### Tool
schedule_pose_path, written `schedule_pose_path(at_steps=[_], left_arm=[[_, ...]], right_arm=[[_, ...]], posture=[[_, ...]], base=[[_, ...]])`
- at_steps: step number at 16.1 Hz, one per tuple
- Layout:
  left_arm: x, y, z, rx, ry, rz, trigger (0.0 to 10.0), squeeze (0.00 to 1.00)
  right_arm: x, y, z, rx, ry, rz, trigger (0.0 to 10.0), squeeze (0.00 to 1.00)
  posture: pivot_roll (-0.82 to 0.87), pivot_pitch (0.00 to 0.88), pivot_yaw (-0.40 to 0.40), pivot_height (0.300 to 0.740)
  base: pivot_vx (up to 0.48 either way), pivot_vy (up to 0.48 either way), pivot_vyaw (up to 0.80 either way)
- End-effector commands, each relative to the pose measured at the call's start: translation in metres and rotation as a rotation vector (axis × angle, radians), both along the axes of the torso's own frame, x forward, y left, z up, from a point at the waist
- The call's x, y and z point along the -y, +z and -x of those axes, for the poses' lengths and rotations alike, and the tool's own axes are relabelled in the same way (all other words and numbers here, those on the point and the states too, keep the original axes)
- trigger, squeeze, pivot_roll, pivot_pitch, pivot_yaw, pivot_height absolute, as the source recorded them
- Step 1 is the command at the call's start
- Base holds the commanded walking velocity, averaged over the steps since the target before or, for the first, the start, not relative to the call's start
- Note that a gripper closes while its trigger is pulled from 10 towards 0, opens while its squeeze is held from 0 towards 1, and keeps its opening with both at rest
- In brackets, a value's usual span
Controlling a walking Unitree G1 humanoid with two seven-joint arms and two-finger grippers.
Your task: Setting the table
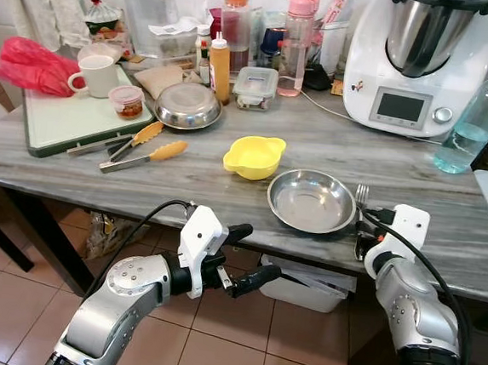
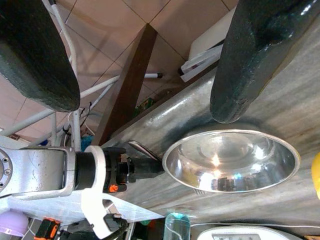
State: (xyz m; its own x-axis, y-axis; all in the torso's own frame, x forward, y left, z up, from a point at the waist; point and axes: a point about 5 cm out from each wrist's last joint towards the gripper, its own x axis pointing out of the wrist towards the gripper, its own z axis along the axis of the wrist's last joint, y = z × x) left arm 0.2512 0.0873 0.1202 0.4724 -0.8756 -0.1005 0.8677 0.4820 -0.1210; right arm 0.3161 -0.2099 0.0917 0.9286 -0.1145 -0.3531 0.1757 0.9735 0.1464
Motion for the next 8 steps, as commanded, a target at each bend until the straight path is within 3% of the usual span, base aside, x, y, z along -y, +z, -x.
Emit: schedule_pose_path(at_steps=[1,3,6,8], left_arm=[[0.0,0.001,-0.001,0.007,-0.006,-0.02,10.0,0.0],[-0.001,0.002,-0.002,0.008,-0.001,-0.018,10.0,0.0],[0.0,0.003,-0.004,0.014,0.001,-0.014,10.0,0.0],[-0.001,0.004,-0.005,0.019,0.006,-0.012,10.0,0.0]], right_arm=[[0.0,0.013,-0.002,0.061,0.007,0.039,10.0,1.0],[-0.008,0.032,-0.004,0.176,0.051,0.097,10.0,1.0],[-0.013,0.046,-0.005,0.273,0.072,0.11,10.0,1.0],[-0.017,0.063,-0.002,0.376,0.093,0.183,10.0,1.0]], posture=[[-0.08,0.0,0.05,0.74],[-0.08,0.0,0.052,0.74],[-0.08,0.0,0.052,0.74],[-0.08,0.0,0.049,0.74]], base=[[0.0,0.0,0.0],[0.0,0.0,0.0],[0.0,0.0,0.0],[0.0,0.0,0.0]])
